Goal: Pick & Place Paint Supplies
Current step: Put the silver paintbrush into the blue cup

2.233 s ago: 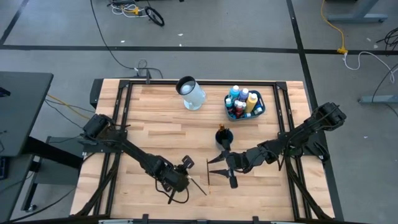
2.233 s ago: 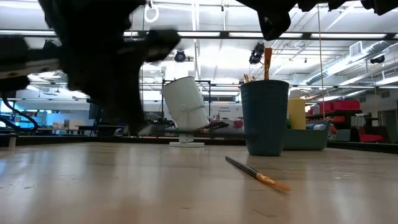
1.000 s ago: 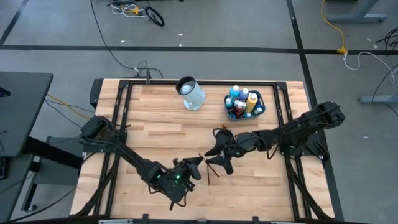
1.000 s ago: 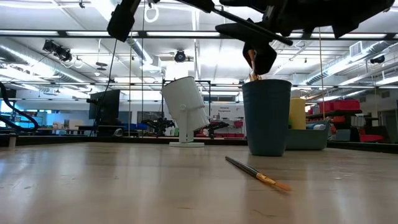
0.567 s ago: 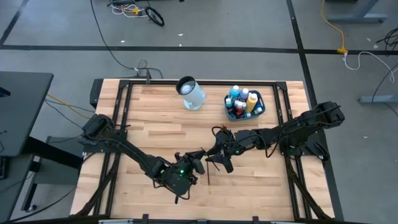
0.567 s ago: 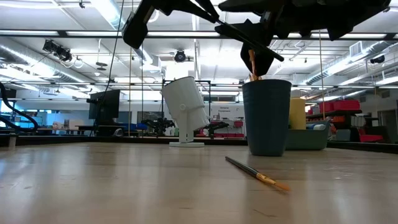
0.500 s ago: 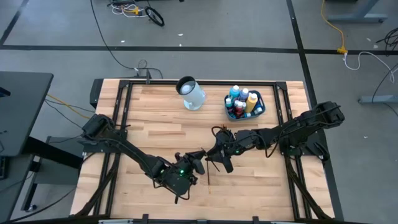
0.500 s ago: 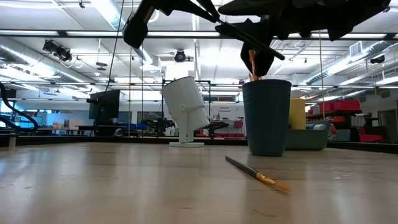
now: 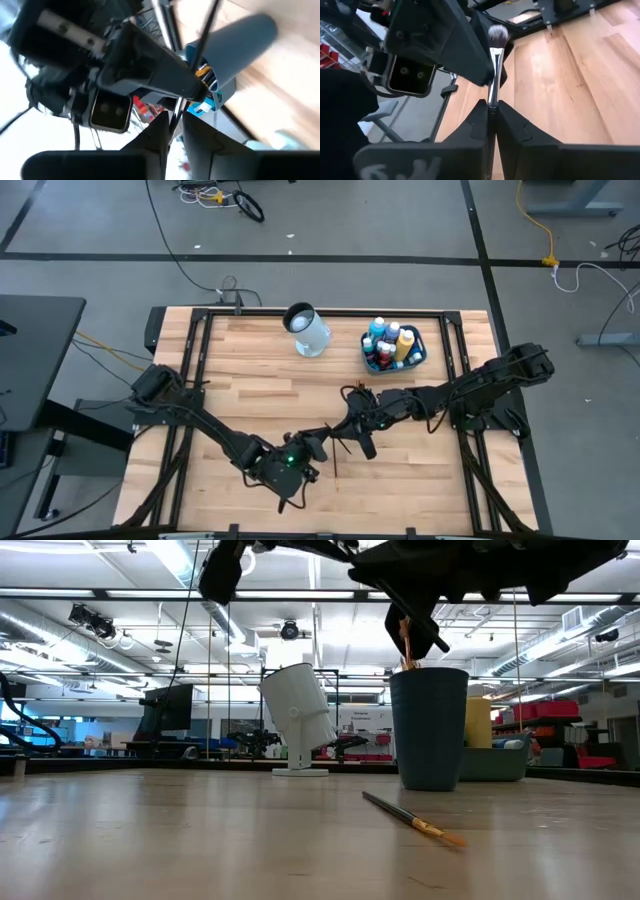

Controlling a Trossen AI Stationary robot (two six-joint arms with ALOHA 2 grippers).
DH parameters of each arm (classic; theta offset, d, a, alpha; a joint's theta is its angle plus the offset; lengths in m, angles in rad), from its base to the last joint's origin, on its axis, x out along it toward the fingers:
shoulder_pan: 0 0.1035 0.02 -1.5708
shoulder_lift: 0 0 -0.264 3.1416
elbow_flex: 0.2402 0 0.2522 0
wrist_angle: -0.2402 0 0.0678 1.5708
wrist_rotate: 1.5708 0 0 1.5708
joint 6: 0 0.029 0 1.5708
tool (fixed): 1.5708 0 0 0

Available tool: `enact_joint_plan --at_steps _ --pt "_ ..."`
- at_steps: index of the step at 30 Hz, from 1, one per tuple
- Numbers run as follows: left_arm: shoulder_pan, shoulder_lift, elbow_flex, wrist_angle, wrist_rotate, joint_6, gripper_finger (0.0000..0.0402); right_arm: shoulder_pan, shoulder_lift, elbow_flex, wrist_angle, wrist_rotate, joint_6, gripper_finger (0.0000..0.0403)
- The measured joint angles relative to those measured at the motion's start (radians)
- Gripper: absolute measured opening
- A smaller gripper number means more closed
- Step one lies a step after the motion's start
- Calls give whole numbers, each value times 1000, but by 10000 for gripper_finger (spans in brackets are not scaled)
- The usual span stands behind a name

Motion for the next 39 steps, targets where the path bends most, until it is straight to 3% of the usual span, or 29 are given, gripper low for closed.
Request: enact_joint_plan --at_steps 5,12,19,22,25,29,35,39 --pt "-46 -22 -1 80 -64 -154 81 0 -48 1 9 4 -62 14" --pt "-108 -206 -1 11 8 -455 78 9 -255 1 -37 84 -269 21" --pt "-88 -468 -1 -344 186 -1023 62 55 -437 -6 -252 310 -571 18" --pt "-66 -558 -36 -461 231 -1206 54 67 -449 -52 -245 426 -610 17" --pt "-48 -624 -115 -466 237 -1283 46 68 -437 -145 -150 550 -613 17" --pt "-30 -680 -244 -373 240 -1352 38 65 -390 -288 81 671 -615 17" --pt "6 -683 -452 -16 258 -1261 37 61 -274 -406 365 659 -666 17" --pt "30 -677 -553 139 298 -1237 38 60 -212 -408 428 636 -665 18"
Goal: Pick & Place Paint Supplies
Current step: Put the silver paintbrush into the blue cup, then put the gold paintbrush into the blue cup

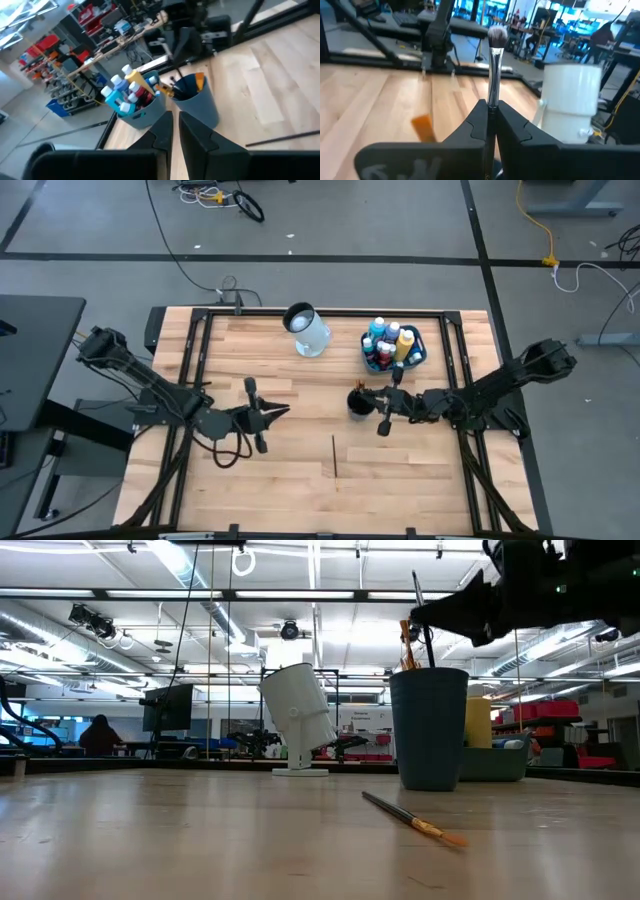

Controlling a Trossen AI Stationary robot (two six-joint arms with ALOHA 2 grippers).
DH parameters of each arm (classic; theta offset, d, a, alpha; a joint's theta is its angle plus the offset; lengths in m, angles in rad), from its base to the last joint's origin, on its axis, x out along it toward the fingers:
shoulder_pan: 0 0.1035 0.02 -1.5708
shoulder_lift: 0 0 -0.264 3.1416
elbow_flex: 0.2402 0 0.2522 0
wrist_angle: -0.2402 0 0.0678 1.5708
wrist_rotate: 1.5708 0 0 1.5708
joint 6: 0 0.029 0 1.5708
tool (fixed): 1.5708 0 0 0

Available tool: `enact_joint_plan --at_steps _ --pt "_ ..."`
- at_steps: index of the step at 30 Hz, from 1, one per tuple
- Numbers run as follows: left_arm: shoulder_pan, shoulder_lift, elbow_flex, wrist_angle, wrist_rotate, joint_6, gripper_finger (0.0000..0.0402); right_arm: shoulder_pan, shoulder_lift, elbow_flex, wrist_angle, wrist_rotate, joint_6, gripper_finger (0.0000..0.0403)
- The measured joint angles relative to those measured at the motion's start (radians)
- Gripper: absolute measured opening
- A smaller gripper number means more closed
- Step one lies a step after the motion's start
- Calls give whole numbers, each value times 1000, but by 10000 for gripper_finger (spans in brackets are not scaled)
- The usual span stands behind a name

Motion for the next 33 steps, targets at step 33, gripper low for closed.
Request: enact_joint_plan --at_steps 33 --pt "18 0 -129 84 126 -166 41 225 81 325 -218 -202 -66 158"
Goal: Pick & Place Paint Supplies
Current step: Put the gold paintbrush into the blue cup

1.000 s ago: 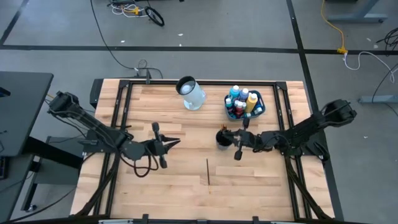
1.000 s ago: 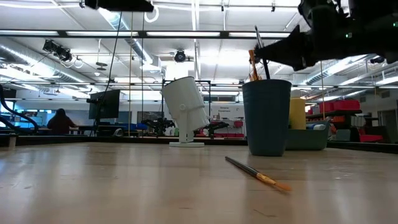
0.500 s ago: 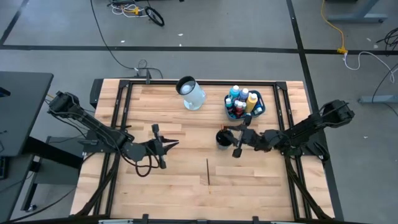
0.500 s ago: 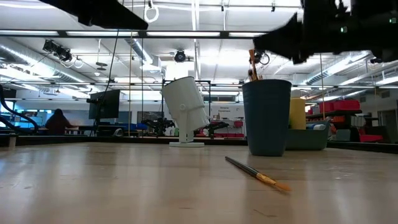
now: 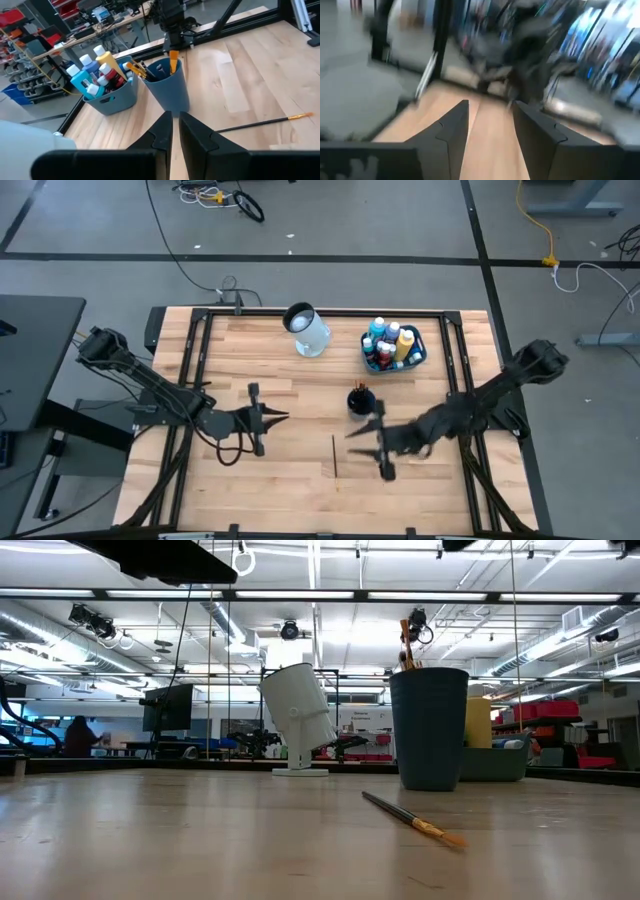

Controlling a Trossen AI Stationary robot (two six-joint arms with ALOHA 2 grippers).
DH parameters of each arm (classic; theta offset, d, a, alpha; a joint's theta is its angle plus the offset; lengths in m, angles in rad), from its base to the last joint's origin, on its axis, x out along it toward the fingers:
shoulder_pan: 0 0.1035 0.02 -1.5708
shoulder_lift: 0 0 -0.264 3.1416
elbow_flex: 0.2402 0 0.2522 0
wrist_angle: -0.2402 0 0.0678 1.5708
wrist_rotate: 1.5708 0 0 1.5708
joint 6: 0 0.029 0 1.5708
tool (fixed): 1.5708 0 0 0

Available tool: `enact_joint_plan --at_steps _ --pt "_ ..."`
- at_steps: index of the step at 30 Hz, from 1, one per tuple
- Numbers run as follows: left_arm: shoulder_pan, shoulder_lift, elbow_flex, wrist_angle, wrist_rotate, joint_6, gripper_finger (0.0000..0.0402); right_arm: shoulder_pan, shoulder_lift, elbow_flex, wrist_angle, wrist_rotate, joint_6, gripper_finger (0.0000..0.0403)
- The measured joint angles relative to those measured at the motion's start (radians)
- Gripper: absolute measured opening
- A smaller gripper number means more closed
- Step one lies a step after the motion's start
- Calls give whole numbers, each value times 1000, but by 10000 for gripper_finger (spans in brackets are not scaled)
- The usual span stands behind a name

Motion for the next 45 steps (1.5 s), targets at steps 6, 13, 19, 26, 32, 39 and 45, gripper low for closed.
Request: enact_joint_plan --at_steps 6,13,19,26,32,39,45 --pt "22 0 0 0 0 -23 41 94 124 295 -525 17 127 158" --pt "41 0 0 0 1 -47 41 131 354 453 -687 -155 29 158" --pt "41 0 0 -1 41 -110 41 95 457 505 -827 -282 -79 157" --pt "41 0 0 0 81 -135 41 -4 513 507 -837 -437 -132 157" --pt "41 0 0 -3 82 -132 41 -71 572 507 -829 -509 -233 157" --pt "41 1 0 -4 86 -109 41 -112 624 507 -823 -580 -299 157" --pt "41 1 0 -4 89 -70 41 -136 634 508 -818 -645 -293 149"
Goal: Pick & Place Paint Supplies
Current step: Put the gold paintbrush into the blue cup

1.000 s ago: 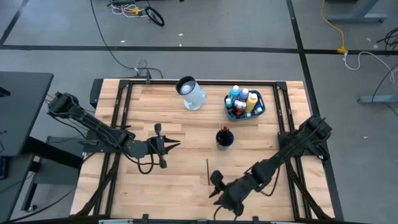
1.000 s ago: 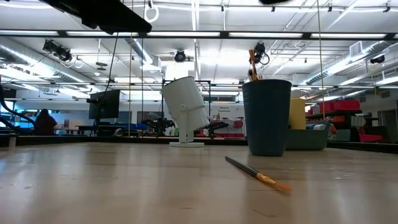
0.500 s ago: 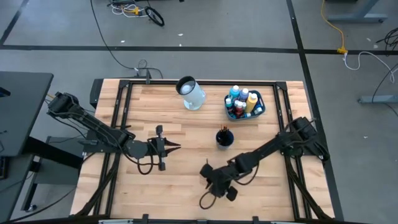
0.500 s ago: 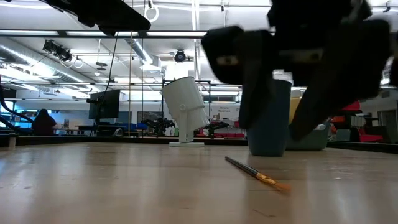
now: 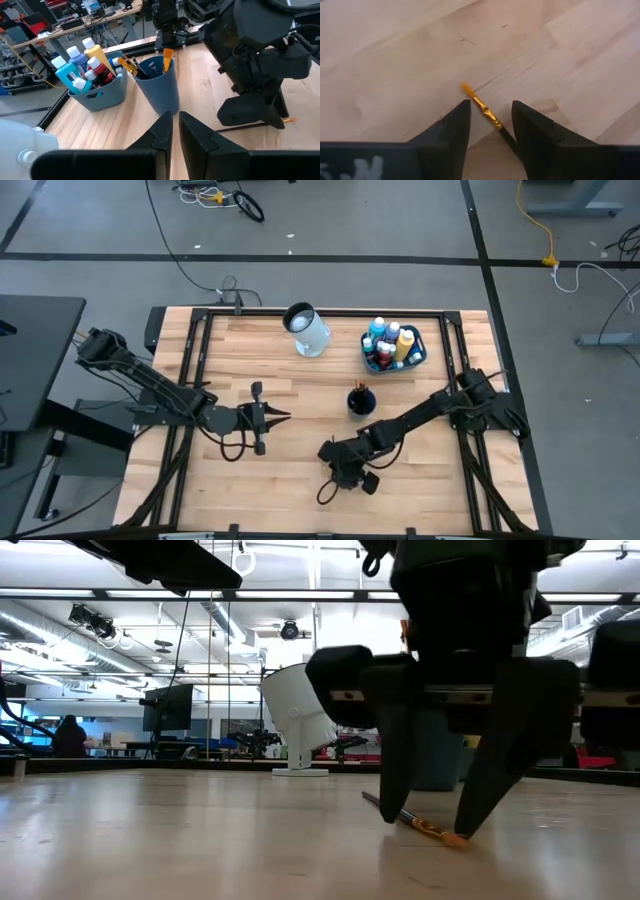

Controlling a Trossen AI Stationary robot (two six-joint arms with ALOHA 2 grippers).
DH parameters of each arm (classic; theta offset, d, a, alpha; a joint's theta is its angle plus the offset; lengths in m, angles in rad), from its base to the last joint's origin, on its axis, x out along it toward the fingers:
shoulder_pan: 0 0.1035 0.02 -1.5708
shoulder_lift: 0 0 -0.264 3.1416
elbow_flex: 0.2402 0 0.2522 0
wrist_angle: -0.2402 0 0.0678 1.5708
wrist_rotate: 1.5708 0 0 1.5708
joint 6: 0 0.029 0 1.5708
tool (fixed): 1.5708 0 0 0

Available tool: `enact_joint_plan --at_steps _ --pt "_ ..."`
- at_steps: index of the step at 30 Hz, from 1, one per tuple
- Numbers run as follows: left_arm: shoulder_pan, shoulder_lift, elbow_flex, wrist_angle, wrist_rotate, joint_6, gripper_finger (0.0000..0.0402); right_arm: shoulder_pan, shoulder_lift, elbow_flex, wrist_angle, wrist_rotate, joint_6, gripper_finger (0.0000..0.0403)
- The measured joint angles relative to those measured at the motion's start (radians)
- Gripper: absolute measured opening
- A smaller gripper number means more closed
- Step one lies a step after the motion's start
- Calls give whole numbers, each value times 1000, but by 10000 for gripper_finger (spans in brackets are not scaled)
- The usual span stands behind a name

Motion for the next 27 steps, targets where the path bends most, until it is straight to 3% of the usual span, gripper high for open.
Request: enact_joint_plan --at_steps 6,14,18,27 --pt "0 0 0 0 0 4 41 -25 3 -1 0 -83 86 111" --pt "0 0 0 -1 16 10 41 -25 47 2 26 -109 -2 55" --pt "0 0 0 -7 19 4 41 -24 51 2 48 -109 -4 39" --pt "0 0 0 -9 19 3 41 -20 57 -1 123 -98 150 17"
